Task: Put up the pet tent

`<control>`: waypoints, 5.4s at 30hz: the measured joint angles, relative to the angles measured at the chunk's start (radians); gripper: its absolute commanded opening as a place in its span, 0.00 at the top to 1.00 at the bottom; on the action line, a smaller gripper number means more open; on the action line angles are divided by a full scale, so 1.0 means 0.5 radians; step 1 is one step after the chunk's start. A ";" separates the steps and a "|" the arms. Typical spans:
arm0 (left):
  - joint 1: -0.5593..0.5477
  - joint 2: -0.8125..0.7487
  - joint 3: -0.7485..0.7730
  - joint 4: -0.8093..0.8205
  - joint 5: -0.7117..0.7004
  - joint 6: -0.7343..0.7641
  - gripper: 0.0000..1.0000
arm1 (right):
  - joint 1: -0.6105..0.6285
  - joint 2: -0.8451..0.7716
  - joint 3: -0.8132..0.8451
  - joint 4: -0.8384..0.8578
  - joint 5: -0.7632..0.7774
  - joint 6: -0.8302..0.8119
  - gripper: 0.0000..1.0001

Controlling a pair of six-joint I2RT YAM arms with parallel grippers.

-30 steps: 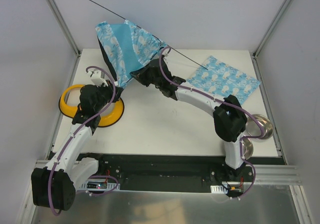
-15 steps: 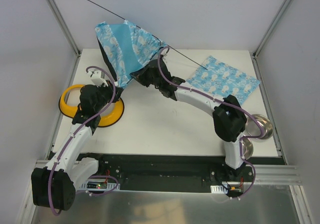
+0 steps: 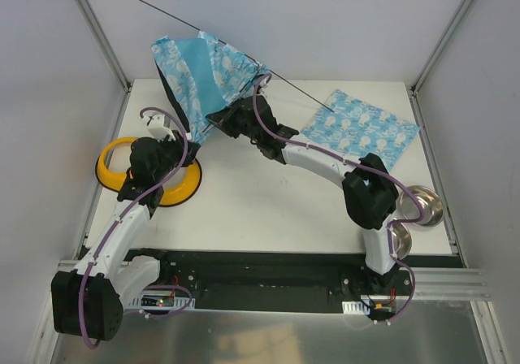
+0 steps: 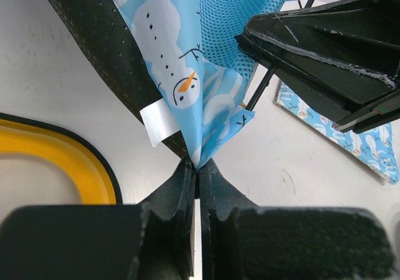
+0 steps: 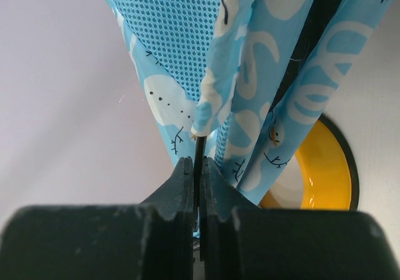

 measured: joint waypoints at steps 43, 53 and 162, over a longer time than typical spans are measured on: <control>0.024 0.053 0.136 -0.369 0.462 0.127 0.50 | 0.121 0.063 -0.123 0.196 -0.041 -0.636 1.00; 0.024 -0.161 0.354 -0.511 0.494 0.231 0.39 | 0.159 0.063 -0.255 0.087 -0.130 -0.852 1.00; 0.275 0.732 1.190 -1.603 0.251 0.350 0.21 | -0.578 -1.129 -0.819 -1.300 0.047 -2.506 0.17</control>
